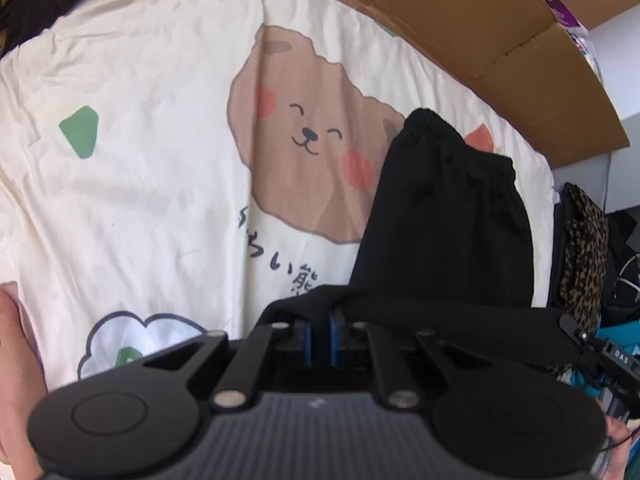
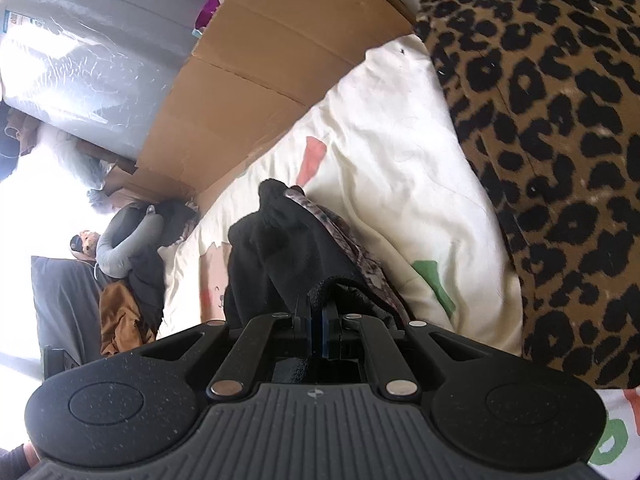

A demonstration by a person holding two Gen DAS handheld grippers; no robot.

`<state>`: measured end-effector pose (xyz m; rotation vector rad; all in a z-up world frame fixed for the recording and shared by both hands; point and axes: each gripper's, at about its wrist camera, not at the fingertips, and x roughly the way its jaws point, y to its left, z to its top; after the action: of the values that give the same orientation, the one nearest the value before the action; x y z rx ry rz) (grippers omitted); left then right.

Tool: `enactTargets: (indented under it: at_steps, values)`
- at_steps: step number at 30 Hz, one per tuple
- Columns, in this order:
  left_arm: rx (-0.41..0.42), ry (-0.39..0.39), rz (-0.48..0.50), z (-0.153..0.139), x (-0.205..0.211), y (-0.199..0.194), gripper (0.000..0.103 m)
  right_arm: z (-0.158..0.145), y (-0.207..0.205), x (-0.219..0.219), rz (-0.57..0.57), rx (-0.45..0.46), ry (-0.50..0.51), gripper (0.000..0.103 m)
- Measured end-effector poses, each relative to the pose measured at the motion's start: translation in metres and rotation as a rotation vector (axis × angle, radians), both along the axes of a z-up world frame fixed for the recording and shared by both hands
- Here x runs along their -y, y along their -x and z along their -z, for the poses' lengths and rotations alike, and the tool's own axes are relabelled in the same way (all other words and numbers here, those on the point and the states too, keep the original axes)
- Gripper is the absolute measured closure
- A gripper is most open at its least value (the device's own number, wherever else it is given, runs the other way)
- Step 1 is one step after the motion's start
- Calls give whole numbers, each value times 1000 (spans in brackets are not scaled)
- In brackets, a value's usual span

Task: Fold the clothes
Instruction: 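Lower the folded shorts onto the duvet with the left gripper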

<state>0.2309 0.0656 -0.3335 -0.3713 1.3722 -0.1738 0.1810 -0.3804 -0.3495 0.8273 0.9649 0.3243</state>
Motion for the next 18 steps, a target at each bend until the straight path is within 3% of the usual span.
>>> enactTargets:
  at_steps: [9,18]
  values:
    - [52,-12,-24,-1,4,-8,94,-1,-9,-4,21,-4,28,100]
    - [4,-20,-39,28,9,-26,94,24,-26,-3,36,-75,45,99]
